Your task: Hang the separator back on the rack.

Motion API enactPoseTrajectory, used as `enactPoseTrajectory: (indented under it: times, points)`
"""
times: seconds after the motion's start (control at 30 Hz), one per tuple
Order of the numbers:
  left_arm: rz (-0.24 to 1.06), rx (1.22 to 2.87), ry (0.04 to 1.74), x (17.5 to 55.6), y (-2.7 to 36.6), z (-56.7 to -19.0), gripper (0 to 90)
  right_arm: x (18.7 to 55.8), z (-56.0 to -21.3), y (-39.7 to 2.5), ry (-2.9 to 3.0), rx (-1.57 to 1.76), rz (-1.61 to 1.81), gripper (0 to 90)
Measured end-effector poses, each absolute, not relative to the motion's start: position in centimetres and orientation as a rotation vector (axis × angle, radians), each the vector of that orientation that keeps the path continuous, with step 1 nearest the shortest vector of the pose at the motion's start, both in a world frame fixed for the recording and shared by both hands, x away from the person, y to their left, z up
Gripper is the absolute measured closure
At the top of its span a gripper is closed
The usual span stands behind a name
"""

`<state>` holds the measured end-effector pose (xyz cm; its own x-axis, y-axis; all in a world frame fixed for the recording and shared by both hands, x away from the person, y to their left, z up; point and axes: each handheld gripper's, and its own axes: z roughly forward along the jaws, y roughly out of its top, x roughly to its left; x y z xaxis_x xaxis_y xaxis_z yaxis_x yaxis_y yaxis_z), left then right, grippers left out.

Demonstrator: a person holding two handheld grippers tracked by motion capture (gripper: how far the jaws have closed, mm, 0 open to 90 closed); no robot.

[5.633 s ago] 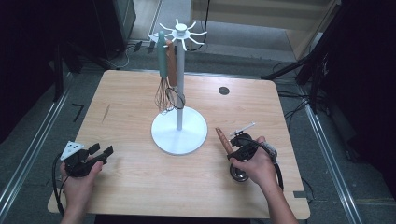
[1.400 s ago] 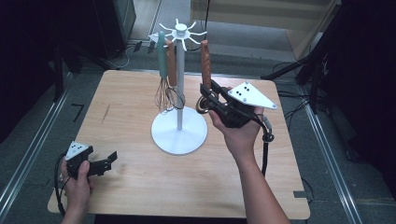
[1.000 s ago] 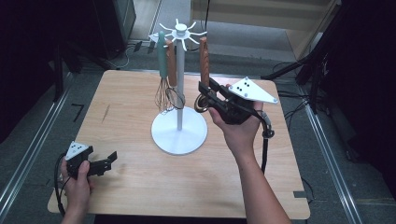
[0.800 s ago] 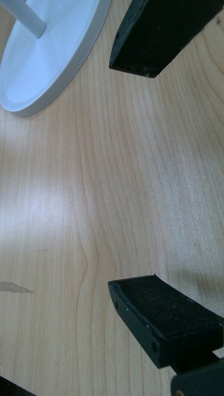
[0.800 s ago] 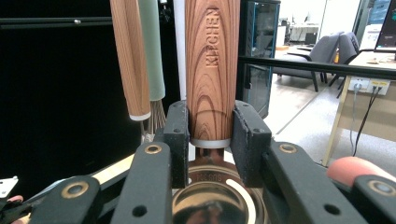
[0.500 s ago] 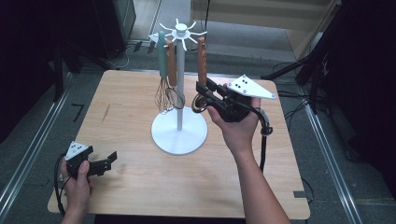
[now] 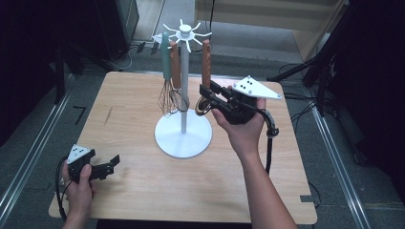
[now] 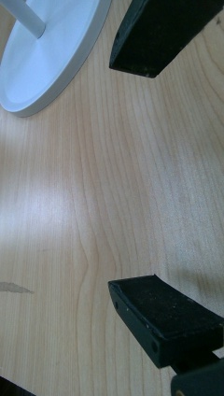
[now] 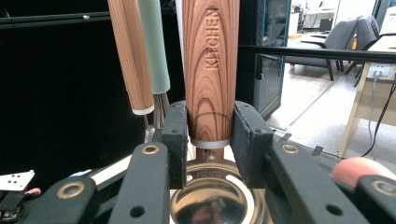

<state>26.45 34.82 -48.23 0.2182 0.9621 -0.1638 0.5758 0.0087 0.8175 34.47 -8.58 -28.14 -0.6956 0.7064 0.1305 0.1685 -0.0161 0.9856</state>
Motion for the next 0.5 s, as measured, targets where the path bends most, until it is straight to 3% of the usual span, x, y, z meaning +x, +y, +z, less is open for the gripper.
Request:
enactPoseTrajectory:
  times: [0.27, 0.5]
  points:
    - [0.592, 1.670, 1.458, 26.45, 34.83, -48.23, 0.0, 34.60, -28.28, -8.47, 1.846, 0.915, 1.747, 55.6]
    - [0.592, 1.669, 1.457, 26.45, 34.83, -48.23, 0.0, 34.20, -28.63, -8.51, 1.834, 0.914, 1.723, 52.7]
